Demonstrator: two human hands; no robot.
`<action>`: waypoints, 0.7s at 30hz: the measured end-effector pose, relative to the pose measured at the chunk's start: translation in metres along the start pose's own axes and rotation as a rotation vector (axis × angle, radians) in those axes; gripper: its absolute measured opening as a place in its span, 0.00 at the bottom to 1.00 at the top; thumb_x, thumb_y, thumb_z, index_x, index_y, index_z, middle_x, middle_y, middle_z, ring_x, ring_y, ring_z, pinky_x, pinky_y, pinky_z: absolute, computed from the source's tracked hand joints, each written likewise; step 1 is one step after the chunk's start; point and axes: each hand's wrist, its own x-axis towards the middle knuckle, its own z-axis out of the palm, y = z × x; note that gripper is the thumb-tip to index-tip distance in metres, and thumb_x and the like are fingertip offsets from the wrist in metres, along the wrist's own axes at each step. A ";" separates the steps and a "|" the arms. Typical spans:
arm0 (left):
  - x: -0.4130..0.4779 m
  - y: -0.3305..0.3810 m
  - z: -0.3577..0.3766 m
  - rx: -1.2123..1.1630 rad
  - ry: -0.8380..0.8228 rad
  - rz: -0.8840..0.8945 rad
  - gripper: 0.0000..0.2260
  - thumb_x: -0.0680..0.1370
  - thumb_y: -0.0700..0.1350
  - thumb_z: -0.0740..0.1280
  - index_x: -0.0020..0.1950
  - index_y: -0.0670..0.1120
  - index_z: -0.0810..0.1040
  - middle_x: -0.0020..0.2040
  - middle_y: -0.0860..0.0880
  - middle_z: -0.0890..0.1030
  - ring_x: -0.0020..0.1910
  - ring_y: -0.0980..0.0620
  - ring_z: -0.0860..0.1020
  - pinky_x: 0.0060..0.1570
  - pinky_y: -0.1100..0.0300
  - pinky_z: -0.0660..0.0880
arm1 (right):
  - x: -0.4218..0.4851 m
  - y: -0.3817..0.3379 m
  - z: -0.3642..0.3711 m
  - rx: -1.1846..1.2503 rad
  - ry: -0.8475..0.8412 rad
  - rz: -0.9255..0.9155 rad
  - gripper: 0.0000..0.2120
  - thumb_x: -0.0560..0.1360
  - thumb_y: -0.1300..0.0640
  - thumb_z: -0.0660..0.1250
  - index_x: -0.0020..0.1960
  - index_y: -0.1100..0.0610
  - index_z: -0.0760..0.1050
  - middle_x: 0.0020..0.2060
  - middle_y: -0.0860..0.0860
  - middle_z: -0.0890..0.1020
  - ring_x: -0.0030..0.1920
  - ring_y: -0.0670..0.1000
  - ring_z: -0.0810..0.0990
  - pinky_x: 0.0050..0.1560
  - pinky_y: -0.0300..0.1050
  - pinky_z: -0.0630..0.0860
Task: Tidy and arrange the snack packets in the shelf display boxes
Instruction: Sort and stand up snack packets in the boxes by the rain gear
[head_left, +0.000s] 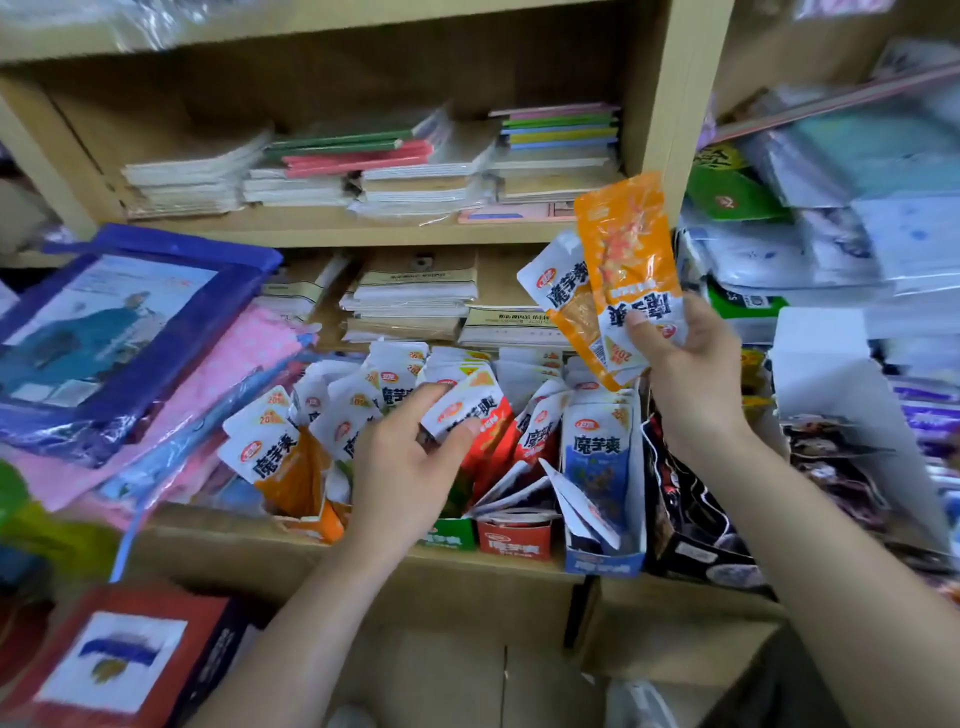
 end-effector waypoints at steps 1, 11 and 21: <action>0.000 -0.004 0.006 0.119 -0.117 0.004 0.16 0.78 0.59 0.68 0.61 0.52 0.81 0.37 0.54 0.83 0.33 0.57 0.79 0.34 0.57 0.76 | 0.000 0.000 -0.002 -0.008 -0.005 -0.001 0.03 0.77 0.53 0.70 0.50 0.50 0.80 0.46 0.54 0.86 0.49 0.60 0.84 0.54 0.66 0.79; -0.005 0.027 0.004 0.209 -0.318 0.235 0.36 0.68 0.73 0.66 0.74 0.64 0.68 0.72 0.65 0.66 0.72 0.61 0.65 0.62 0.60 0.67 | -0.002 -0.002 -0.017 -0.060 -0.048 -0.022 0.15 0.74 0.47 0.71 0.58 0.52 0.80 0.47 0.64 0.83 0.49 0.75 0.78 0.52 0.70 0.78; 0.010 0.019 0.015 0.109 -0.214 0.117 0.16 0.80 0.43 0.70 0.67 0.56 0.78 0.60 0.69 0.76 0.60 0.77 0.70 0.54 0.82 0.63 | -0.005 -0.002 -0.023 -0.085 -0.105 -0.051 0.06 0.78 0.53 0.71 0.54 0.52 0.80 0.47 0.57 0.85 0.49 0.68 0.81 0.54 0.66 0.79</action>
